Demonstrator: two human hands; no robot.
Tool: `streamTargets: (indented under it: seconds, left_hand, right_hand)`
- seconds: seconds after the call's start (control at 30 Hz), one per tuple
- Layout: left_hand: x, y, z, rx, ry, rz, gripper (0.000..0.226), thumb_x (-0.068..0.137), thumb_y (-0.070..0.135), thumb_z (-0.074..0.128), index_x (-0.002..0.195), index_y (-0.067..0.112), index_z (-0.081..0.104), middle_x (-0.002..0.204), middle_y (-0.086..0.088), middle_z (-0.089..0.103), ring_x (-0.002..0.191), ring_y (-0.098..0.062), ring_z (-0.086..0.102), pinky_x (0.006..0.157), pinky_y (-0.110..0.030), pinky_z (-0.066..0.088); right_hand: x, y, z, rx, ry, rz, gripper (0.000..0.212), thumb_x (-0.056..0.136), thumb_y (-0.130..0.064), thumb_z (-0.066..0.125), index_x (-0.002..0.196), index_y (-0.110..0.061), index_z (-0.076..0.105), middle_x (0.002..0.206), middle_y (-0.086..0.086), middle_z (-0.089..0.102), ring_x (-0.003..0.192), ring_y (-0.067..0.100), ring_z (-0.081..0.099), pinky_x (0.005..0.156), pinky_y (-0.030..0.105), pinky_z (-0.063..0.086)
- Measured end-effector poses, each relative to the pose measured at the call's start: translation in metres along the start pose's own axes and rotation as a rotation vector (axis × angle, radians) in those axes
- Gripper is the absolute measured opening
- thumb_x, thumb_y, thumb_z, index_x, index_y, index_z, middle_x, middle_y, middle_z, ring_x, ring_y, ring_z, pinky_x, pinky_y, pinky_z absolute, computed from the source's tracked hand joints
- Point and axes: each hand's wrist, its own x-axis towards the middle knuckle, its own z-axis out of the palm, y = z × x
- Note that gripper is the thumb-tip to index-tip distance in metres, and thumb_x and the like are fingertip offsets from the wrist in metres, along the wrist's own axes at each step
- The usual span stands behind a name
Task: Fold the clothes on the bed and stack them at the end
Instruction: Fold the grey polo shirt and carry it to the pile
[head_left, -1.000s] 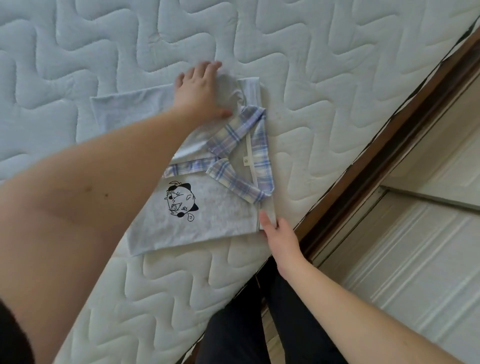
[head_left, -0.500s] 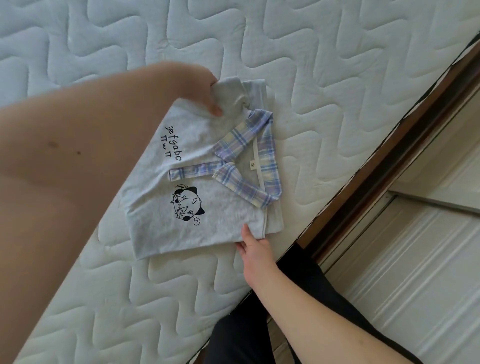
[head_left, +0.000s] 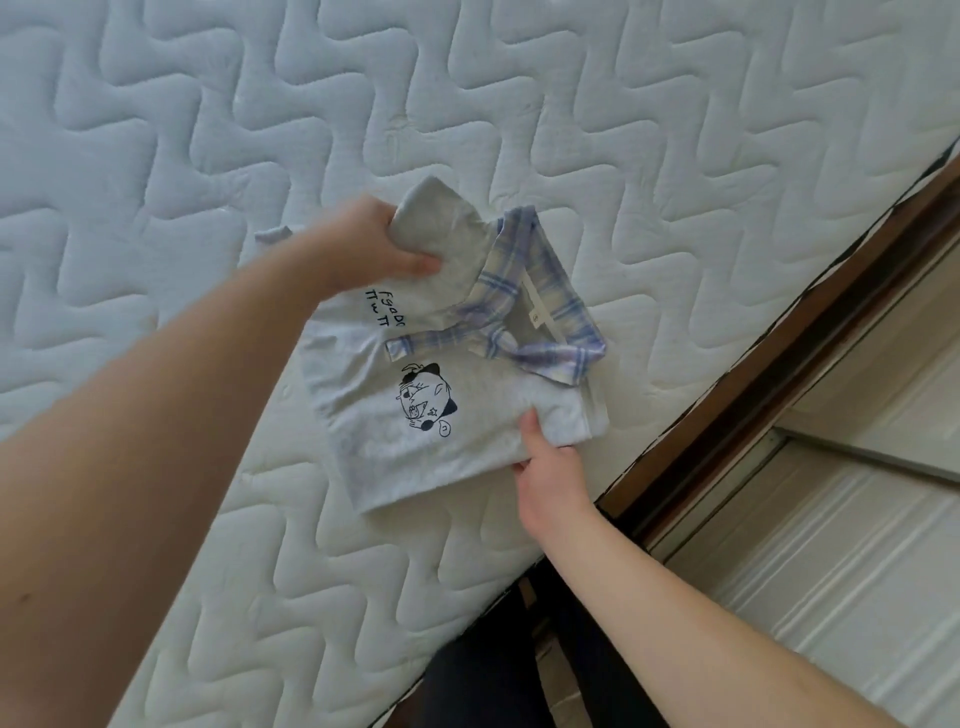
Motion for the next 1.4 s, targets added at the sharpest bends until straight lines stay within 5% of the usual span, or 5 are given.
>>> streamTargets:
  seconds: [0.3, 0.53, 0.77, 1.1, 1.4]
  left_hand:
    - [-0.168, -0.001, -0.016, -0.913, 0.324, 0.046, 0.024, 0.074, 0.031, 0.085, 0.092, 0.018, 0.078, 0.092, -0.002, 0.077, 0.088, -0.018, 0.074, 0.072, -0.028, 0.06]
    - [-0.275, -0.008, 0.007, -1.37, 0.458, -0.009, 0.03, 0.071, 0.027, 0.08, 0.099, 0.016, 0.078, 0.104, -0.013, 0.075, 0.097, -0.027, 0.073, 0.072, -0.031, 0.059]
    - [-0.356, -0.025, -0.023, -1.429, 0.467, 0.029, 0.039, 0.068, 0.03, 0.08, 0.103, 0.014, 0.077, 0.107, -0.014, 0.074, 0.097, -0.026, 0.073, 0.072, -0.029, 0.059]
    - [-0.458, -0.023, -0.018, -1.38, 0.424, 0.113, 0.035, 0.078, 0.011, 0.066, 0.112, 0.004, 0.069, 0.11, -0.02, 0.072, 0.099, -0.03, 0.071, 0.072, -0.032, 0.059]
    - [-0.465, 0.009, -0.007, -1.296, 0.372, 0.117, 0.026, 0.083, 0.045, 0.071, 0.101, 0.027, 0.078, 0.109, -0.008, 0.075, 0.101, -0.02, 0.072, 0.069, -0.022, 0.057]
  right_hand:
    - [-0.091, -0.12, -0.012, -0.218, -0.294, -0.343, 0.033, 0.091, -0.027, 0.064, 0.119, -0.011, 0.065, 0.112, 0.005, 0.073, 0.102, 0.018, 0.071, 0.074, 0.024, 0.058]
    - [-0.161, -0.167, -0.016, -0.494, -0.408, -0.621, 0.038, 0.076, -0.03, 0.072, 0.11, -0.014, 0.07, 0.112, 0.005, 0.073, 0.105, 0.019, 0.069, 0.082, 0.021, 0.055]
    - [-0.241, -0.182, -0.012, -0.604, -0.552, -0.666, 0.023, 0.075, -0.03, 0.074, 0.095, -0.019, 0.079, 0.103, 0.01, 0.075, 0.095, 0.026, 0.073, 0.074, 0.027, 0.059]
    - [-0.321, -0.167, -0.045, -0.646, -0.547, -0.679, 0.056, 0.065, -0.047, 0.083, 0.106, -0.011, 0.072, 0.105, 0.012, 0.074, 0.098, 0.029, 0.072, 0.074, 0.03, 0.059]
    - [-0.365, -0.152, -0.107, -0.561, -0.477, -0.791, 0.062, 0.051, -0.064, 0.086, 0.099, -0.026, 0.077, 0.105, 0.007, 0.075, 0.096, 0.022, 0.072, 0.077, 0.029, 0.059]
